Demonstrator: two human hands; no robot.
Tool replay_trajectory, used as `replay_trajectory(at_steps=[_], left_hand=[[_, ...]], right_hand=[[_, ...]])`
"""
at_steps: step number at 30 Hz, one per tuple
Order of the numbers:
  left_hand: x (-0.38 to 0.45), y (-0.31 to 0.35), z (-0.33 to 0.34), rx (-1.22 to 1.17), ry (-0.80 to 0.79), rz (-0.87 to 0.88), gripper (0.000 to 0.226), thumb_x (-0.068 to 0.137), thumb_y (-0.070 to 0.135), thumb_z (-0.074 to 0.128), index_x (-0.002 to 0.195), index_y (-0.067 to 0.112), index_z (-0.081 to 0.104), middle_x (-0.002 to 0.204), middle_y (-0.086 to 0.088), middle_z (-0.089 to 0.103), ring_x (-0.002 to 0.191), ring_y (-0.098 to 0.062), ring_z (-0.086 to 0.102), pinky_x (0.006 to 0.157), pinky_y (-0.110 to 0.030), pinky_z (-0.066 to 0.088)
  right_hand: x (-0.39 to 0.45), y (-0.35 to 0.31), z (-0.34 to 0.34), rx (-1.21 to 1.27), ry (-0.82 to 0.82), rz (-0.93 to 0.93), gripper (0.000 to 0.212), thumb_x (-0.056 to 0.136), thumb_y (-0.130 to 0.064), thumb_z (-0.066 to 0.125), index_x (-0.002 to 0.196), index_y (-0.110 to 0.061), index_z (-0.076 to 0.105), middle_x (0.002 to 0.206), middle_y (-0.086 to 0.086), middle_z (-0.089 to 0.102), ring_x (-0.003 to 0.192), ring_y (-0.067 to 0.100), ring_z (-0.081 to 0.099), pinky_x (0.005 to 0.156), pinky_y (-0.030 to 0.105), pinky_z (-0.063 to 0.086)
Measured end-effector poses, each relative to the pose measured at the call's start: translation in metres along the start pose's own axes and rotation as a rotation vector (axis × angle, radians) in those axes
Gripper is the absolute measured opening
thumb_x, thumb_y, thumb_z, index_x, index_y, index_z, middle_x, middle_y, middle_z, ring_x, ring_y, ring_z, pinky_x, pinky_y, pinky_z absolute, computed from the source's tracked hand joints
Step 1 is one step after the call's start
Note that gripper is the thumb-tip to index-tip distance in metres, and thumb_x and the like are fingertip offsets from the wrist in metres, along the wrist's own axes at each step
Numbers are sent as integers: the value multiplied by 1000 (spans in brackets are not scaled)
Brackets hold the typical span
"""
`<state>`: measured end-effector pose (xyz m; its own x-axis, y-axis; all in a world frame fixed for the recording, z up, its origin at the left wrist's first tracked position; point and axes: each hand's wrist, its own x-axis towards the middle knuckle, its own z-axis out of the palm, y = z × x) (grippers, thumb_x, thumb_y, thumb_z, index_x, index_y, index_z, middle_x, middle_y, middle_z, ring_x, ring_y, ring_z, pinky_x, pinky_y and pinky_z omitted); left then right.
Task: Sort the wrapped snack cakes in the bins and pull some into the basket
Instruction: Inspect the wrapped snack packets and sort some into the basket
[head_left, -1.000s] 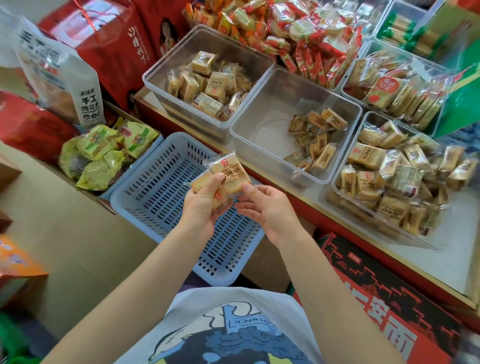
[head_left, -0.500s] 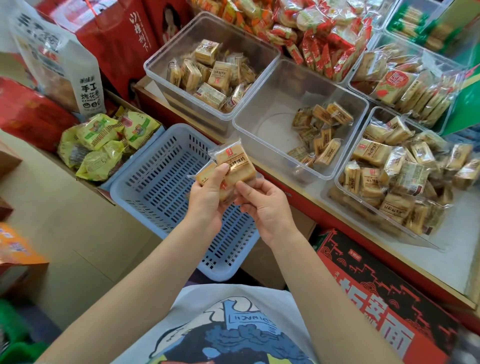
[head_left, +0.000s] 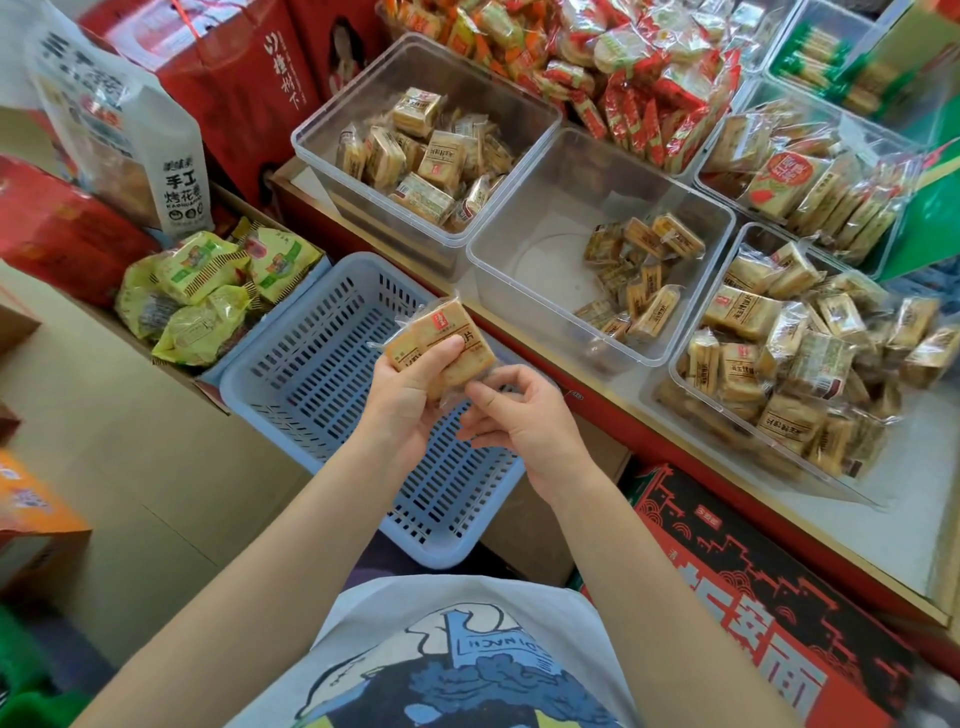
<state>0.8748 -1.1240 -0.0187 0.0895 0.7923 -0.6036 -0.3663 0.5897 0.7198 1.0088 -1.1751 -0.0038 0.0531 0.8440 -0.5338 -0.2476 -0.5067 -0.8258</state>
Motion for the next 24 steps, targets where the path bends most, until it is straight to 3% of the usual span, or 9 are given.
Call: replay_trajectory(at_steps=[3,5,8,11,15,17,20,24], left_hand=[[0,1,-6,124,56,43,73,78,17,88,138,12,47,122,-12,70,97,-23,76,70,-30,62],[-3,1,-7,219,46,60,67,83,20,84,137,16,44,120,-7,69,93,-17,76,62,-23,58],[-8,1,-2,286,-32,42,61,87,42,74,135,18,44,120,-8,68,92,-15,76,65,-26,60],[-10,1,3,301,-110,13,62,82,62,59,127,19,51,117,-8,71,94,-16,76,70,-29,61],[-9,7,3,311,-62,-4,64,82,66,58,124,17,59,112,-9,73,91,-20,75,80,-39,63],[-7,10,3,330,-14,-32,50,93,64,54,117,21,61,102,-5,75,82,-15,75,74,-37,62],[-4,11,2,317,5,-133,40,104,58,44,106,26,69,87,1,79,73,-12,76,61,-28,57],[-2,10,2,262,42,-206,39,102,47,57,95,13,74,82,-5,77,72,-15,73,72,-33,58]], right_hand=[[3,1,-1,-158,124,-51,47,87,-29,81,122,-23,50,110,6,67,92,12,68,76,28,58],[3,0,0,-222,109,-114,55,84,-34,82,128,-34,49,119,-2,61,105,6,61,80,21,51],[5,-2,3,-182,40,-143,58,84,-27,83,131,-32,51,122,-4,62,101,-1,65,75,14,53],[10,1,5,-155,66,-106,58,85,-27,83,133,-26,50,123,2,64,107,9,67,81,19,56],[16,1,-1,-86,96,-51,37,93,-35,73,122,-14,65,117,11,72,108,24,70,93,36,57],[16,-2,-3,-5,86,-19,35,97,-39,67,119,-12,70,114,13,74,110,29,70,98,42,56],[18,-7,-4,73,72,4,35,104,-32,55,125,-6,67,116,18,73,110,33,70,90,41,58],[19,-12,-2,95,39,-27,31,105,-24,52,134,-16,59,122,20,68,103,27,70,82,41,60]])
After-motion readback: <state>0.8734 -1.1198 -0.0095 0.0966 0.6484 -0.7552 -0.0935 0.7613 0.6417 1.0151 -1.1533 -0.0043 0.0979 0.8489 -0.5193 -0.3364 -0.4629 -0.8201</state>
